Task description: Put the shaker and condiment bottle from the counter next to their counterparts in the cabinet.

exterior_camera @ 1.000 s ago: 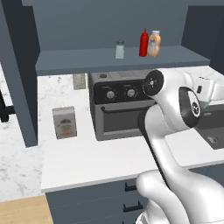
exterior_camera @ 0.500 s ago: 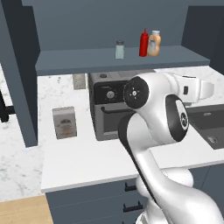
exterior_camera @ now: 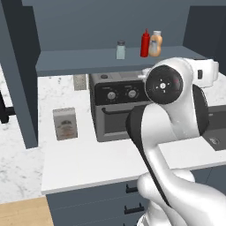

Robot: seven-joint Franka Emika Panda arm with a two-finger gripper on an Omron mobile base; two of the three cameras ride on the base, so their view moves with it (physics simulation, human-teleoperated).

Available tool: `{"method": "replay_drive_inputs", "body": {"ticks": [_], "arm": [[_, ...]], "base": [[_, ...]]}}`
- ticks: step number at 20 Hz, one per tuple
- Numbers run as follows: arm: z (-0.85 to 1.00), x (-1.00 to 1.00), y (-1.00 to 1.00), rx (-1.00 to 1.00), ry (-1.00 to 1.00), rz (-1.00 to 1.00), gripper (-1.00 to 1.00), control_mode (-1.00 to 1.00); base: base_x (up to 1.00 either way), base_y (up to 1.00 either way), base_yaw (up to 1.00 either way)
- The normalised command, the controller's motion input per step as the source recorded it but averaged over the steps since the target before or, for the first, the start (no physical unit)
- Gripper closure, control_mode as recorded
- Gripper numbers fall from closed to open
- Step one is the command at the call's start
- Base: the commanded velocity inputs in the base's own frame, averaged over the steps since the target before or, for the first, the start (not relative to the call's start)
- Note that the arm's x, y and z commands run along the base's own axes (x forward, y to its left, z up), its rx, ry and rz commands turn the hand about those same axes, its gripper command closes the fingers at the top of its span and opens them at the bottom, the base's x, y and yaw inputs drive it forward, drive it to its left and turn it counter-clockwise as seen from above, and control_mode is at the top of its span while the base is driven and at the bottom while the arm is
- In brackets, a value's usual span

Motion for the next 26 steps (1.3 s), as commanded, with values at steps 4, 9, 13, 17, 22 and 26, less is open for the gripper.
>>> {"method": "replay_drive_inputs", "body": {"ticks": [4,9,13,17,22,26], "arm": [[0.41,0.00,0.09,0.03,0.00,0.23,1.00,-1.00],[0.13,0.15,0.21,0.08,0.00,0.26,1.00,-1.00],[0.19,0.20,0.05,0.13,0.00,0.20,1.00,-1.00],[0.11,0.18,0.00,0.10,0.00,0.21,1.00,-1.00],[-0.04,0.19,0.05,0.03,0.00,0.20,1.00,-1.00],[-0.08,0.28,0.16,0.00,0.00,0.18,1.00,-1.00]], "base": [[0.00,0.00,0.00],[0.00,0.00,0.00],[0.00,0.00,0.00],[0.00,0.00,0.00],[0.00,0.00,0.00],[0.00,0.00,0.00]]}}
